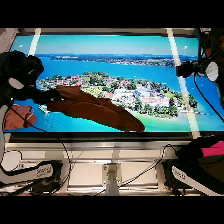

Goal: Fold the clothes and pants, and hang the long-sleeved shirts on hangers.

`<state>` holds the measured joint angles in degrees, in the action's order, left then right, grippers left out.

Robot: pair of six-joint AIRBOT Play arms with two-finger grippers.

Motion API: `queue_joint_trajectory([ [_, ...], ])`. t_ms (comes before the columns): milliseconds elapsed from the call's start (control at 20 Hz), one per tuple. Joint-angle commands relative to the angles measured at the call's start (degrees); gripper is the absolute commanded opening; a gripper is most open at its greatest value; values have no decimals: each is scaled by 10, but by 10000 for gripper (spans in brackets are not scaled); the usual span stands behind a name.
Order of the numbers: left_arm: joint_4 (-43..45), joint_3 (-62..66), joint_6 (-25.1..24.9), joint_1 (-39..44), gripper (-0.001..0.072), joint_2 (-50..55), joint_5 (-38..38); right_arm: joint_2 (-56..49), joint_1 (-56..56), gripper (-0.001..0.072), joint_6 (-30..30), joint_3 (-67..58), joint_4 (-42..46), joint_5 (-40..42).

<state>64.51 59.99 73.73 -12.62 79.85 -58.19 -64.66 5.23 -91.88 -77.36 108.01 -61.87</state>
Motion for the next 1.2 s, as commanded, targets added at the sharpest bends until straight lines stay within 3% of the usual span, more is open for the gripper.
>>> queue_joint_trajectory([
  [0,-7,0,-14,27,659,27,40,-2,0,312,0,0,-1,0],
  [100,-7,0,-14,41,644,37,61,-2,0,312,0,0,-1,-1],
  [150,-7,0,-14,44,547,41,64,-2,0,312,0,0,-2,-1],
  [250,-6,0,-14,45,153,42,61,-2,0,312,0,0,-2,-1],
  [300,-6,3,-14,44,30,41,49,-2,0,311,0,0,-2,-1],
  [550,35,42,-13,36,17,-7,-94,-2,0,312,0,0,-1,-1],
  [700,43,45,-13,32,17,-98,-177,-2,0,312,0,0,-1,-1],
  [850,47,45,-2,32,17,-203,-308,-2,0,312,0,0,-1,0],
  [1000,118,44,48,33,17,-291,-426,-2,0,311,0,0,-1,0],
  [1150,184,43,102,33,17,-351,-480,-2,0,312,0,0,-1,0],
])
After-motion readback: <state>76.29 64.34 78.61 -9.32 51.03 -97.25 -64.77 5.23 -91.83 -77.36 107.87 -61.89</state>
